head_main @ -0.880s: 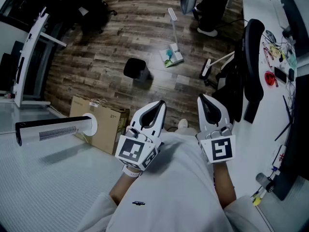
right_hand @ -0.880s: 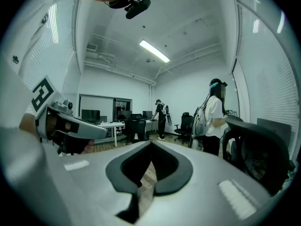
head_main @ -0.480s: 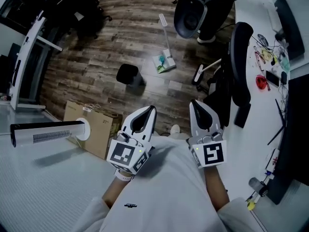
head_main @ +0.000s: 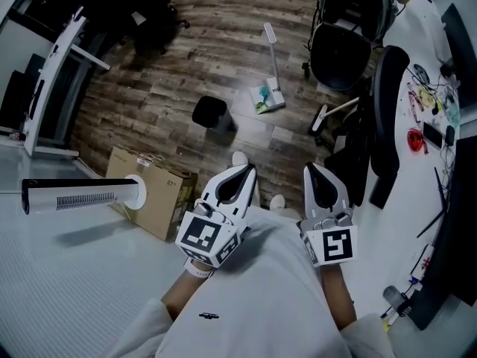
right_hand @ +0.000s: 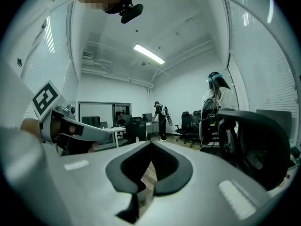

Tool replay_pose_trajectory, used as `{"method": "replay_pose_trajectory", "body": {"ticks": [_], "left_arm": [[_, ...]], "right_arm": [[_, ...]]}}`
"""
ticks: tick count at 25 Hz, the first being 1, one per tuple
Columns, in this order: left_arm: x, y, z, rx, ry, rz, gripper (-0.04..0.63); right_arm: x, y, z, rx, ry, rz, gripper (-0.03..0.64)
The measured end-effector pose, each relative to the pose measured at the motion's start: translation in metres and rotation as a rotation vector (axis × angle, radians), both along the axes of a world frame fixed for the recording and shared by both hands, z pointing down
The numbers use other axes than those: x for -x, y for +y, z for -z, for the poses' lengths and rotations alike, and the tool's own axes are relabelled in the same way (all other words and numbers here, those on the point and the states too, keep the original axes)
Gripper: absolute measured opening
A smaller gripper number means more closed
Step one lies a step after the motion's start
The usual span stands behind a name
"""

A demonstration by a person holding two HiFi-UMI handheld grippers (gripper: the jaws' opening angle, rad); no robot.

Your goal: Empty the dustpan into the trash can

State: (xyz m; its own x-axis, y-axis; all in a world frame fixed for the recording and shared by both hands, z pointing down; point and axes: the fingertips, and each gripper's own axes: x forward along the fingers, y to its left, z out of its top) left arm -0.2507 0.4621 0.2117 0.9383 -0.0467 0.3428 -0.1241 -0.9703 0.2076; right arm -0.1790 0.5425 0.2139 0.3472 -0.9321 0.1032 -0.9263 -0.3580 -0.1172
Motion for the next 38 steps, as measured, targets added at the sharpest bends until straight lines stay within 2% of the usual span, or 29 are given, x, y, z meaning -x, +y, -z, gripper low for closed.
{"method": "replay_pose_trajectory", "body": {"ticks": [4,8,13,19,27,32,38], "left_arm": [[0.000,-0.024,-0.011,0.030,-0.020,0.030,0.006],[-0.017,-0.058,-0.020,0.063,-0.010,0.058,0.006],[-0.045,-0.125,-0.026,0.086,-0.018,0.071,0.006],[-0.096,-0.222,-0.026,0.114,0.003,0.088,0.006],[-0.157,-0.356,-0.010,0.145,0.047,0.073,0.006],[-0.179,-0.403,-0.017,0.145,0.051,0.064,0.006],[-0.198,-0.422,-0.027,0.149,0.007,0.060,0.006]], "right_arm": [[-0.002,-0.019,-0.006,0.014,-0.022,0.019,0.000],[-0.017,-0.056,-0.012,0.035,-0.026,0.051,0.000],[-0.041,-0.130,-0.017,0.057,-0.051,0.076,0.000],[-0.095,-0.232,-0.016,0.095,-0.053,0.085,0.000],[-0.166,-0.361,-0.004,0.130,-0.051,0.045,0.000],[-0.198,-0.405,-0.006,0.140,-0.040,0.013,0.000],[-0.224,-0.424,-0.019,0.161,-0.061,0.004,0.000]]}}
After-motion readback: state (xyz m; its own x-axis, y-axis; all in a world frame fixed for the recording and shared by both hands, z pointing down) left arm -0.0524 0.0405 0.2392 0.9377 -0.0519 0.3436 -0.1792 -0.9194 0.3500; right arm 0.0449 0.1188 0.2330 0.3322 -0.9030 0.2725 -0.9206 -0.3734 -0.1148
